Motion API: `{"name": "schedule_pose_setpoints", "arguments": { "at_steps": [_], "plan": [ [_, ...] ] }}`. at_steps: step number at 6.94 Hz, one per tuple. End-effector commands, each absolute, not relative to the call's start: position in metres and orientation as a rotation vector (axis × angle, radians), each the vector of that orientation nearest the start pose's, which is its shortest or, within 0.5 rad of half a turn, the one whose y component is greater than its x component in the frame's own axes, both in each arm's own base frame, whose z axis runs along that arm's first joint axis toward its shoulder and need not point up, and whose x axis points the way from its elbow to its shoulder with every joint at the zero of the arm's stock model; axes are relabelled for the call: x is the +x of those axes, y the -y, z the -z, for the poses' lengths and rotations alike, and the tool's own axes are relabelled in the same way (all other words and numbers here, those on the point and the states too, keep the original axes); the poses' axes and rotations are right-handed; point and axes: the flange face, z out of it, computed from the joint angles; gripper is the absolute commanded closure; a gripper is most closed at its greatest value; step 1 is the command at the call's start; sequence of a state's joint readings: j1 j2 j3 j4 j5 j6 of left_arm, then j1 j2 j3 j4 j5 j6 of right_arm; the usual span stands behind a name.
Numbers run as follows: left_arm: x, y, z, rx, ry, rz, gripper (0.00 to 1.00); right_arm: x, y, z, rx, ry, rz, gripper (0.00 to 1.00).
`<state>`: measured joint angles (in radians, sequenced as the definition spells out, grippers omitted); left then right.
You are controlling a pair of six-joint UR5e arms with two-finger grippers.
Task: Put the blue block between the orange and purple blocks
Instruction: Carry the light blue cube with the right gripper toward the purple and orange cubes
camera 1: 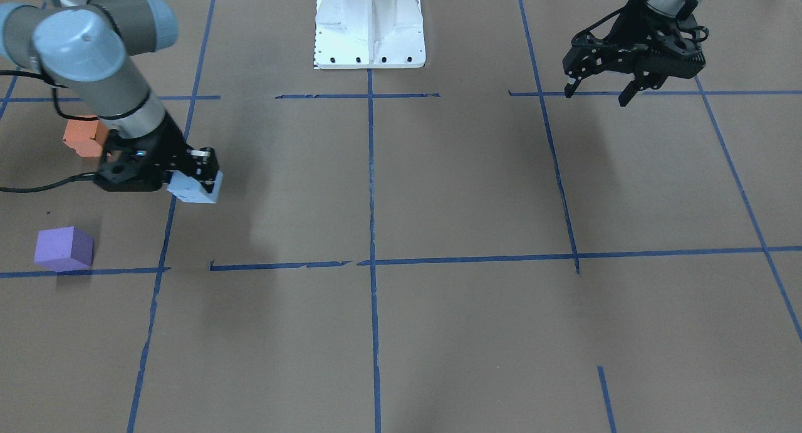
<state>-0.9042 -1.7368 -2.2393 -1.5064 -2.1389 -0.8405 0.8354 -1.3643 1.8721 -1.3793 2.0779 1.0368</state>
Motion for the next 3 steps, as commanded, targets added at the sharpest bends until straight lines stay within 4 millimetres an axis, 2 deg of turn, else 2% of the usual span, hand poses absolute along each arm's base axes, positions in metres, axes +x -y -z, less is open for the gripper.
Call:
{"name": "schedule_pose_setpoints", "arguments": {
  "at_steps": [1, 3],
  "plan": [
    [0.224, 0.414, -0.281, 0.178, -0.906, -0.057, 0.0, -0.212, 0.45, -0.493, 0.064, 0.789, -0.013, 0.98],
    [0.226, 0.414, -0.28, 0.179, -0.907, -0.059, 0.0, -0.198, 0.429, -0.542, -0.005, 0.742, -0.007, 0.98]
  ]
}}
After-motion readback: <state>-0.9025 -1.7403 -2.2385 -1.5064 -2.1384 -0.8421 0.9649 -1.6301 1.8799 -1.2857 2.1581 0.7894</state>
